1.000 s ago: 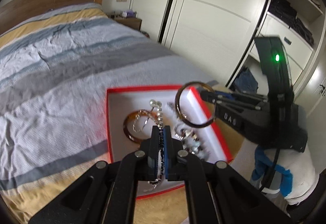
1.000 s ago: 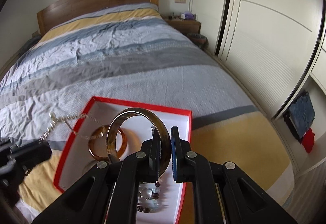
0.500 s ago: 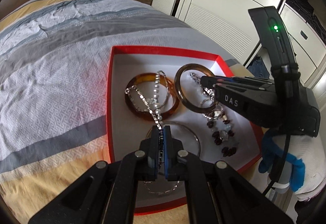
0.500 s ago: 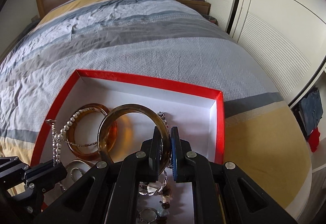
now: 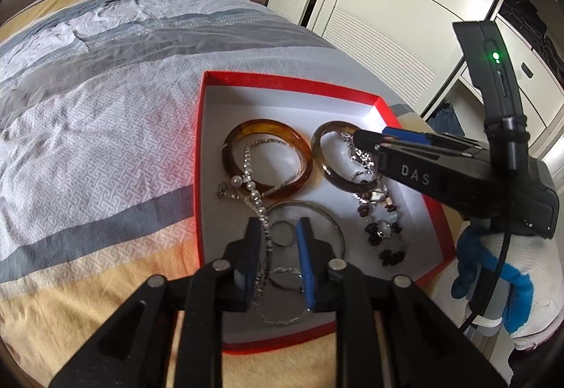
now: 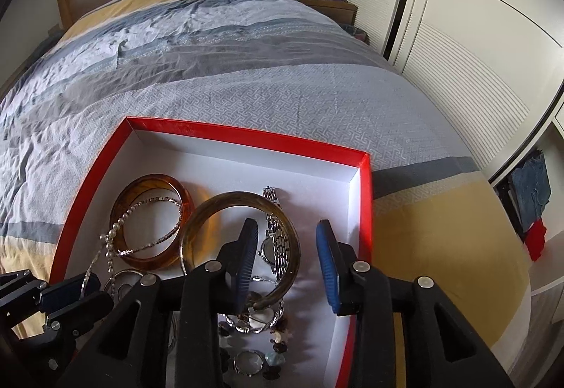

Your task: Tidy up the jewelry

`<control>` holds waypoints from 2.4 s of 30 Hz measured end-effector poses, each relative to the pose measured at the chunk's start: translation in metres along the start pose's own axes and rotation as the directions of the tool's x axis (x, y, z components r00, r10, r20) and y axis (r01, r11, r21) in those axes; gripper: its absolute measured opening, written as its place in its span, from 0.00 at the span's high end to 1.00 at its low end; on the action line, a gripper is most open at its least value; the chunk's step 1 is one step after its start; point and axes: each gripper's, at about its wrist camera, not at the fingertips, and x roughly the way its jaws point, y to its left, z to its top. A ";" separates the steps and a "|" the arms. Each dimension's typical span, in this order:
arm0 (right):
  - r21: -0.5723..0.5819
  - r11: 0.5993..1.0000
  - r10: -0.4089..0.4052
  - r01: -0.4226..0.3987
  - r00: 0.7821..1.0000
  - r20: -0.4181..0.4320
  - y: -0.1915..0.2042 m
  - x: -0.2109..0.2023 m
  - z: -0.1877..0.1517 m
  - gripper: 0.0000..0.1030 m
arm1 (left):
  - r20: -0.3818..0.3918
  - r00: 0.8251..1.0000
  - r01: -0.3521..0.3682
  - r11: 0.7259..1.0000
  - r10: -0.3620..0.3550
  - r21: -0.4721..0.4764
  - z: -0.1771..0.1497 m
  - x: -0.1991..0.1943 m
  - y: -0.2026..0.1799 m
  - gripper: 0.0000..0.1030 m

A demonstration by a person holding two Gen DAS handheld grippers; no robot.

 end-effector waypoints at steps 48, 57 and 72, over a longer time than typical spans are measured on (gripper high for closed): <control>-0.118 0.972 0.224 -0.201 0.947 0.232 0.157 -0.309 -0.173 0.23 | 0.329 0.854 -0.382 0.915 0.403 -0.130 -0.171 -0.357 0.020 0.51; -0.140 0.968 0.237 -0.208 0.941 0.242 0.171 -0.326 -0.198 0.18 | 0.346 0.835 -0.406 0.904 0.428 -0.137 -0.193 -0.381 0.017 0.51; -0.152 0.969 0.229 -0.195 0.938 0.260 0.178 -0.342 -0.223 0.07 | 0.360 0.804 -0.446 0.880 0.473 -0.162 -0.215 -0.399 0.012 0.51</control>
